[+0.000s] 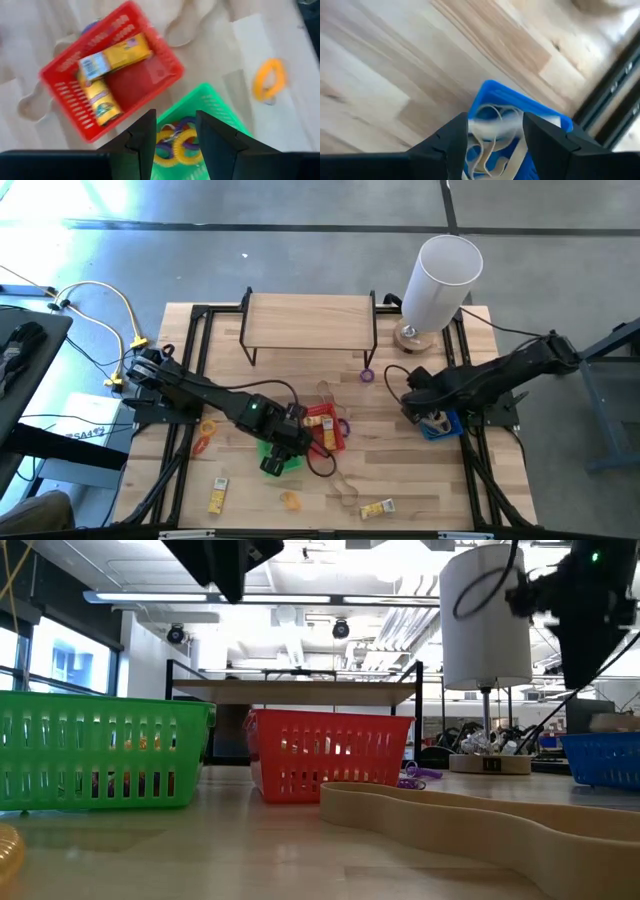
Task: Pick & Place Office Desk Supplies
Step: Put the violet spring keychain into the green bin
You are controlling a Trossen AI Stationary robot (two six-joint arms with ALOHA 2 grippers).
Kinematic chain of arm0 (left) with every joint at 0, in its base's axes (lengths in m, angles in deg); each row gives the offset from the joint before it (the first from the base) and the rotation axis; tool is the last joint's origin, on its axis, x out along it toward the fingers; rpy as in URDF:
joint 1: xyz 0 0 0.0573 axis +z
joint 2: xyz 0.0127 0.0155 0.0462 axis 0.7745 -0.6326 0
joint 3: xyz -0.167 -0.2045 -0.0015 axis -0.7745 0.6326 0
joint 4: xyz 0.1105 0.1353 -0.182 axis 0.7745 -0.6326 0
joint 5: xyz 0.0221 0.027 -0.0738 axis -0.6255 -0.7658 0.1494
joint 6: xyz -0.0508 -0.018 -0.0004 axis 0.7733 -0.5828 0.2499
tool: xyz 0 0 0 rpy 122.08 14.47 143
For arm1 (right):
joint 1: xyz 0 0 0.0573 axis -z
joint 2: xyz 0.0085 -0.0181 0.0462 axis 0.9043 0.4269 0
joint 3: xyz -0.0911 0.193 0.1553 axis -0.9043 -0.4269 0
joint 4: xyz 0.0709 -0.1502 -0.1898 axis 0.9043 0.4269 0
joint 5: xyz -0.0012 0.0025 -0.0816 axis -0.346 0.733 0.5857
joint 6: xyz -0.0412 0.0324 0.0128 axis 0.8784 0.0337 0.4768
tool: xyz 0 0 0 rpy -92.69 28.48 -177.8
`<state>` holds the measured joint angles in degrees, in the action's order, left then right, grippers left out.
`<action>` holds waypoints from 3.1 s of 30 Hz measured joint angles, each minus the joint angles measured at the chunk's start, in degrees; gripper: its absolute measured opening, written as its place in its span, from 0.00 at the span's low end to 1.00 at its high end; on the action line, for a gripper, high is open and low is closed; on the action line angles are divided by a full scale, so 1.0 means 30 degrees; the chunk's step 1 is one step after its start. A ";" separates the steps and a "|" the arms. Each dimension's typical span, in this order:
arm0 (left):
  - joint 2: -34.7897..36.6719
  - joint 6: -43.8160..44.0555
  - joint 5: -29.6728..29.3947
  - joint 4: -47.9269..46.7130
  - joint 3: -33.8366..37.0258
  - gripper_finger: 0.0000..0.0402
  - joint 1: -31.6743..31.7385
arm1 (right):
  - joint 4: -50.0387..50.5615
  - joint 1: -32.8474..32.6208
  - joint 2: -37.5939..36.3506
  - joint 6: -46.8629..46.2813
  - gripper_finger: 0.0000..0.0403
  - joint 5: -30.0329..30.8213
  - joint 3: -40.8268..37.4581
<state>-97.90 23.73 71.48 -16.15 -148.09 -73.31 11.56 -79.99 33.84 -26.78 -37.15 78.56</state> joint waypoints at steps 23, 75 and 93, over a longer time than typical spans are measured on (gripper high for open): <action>0.0000 -0.0271 0.0582 0.0291 0.0000 0.33 -0.0203 | -0.7694 -0.2647 -0.0395 1.0028 0.44 0.1330 0.1442; 0.0000 0.0535 -0.3855 1.1775 0.5371 0.33 -0.0407 | -2.5766 0.6603 0.6501 1.9311 0.44 0.0620 -0.6449; 0.0000 -0.1619 -0.2381 1.4212 0.6754 0.33 -0.0064 | -2.5726 0.8391 0.6822 1.9016 0.44 -0.2201 -0.6434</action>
<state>-97.90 18.87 64.34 26.49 -127.83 -73.50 -65.62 -54.82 54.30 30.27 -43.75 59.25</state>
